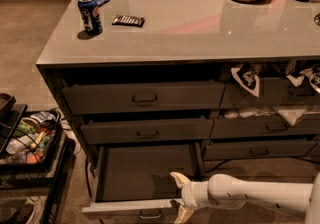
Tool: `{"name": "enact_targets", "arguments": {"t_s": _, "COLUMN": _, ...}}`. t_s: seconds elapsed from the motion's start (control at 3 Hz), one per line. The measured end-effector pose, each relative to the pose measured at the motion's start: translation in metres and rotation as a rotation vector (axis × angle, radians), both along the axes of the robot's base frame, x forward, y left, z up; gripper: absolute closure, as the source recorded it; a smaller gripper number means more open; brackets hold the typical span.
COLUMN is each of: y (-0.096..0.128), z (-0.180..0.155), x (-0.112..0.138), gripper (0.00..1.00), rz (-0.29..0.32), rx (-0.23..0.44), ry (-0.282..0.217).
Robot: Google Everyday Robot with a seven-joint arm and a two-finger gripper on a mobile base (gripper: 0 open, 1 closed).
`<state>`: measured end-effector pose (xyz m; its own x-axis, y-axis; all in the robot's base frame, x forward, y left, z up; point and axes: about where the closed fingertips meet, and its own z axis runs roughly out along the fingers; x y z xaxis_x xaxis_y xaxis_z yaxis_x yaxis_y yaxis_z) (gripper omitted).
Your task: Close bottom drawer
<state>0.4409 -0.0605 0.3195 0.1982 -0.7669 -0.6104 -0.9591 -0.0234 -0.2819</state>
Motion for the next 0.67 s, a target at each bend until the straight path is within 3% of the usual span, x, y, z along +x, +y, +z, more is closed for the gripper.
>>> {"name": "enact_targets", "arguments": {"t_s": 0.33, "y": 0.0067, "z": -0.0252, "x": 0.0101, "gripper": 0.00, "rz": 0.009, "rx": 0.012, "ry": 0.034}}
{"name": "enact_targets", "arguments": {"t_s": 0.67, "y": 0.0068, "z": -0.0254, "x": 0.0102, "gripper": 0.00, "rz": 0.010, "rx": 0.012, "ry": 0.034}}
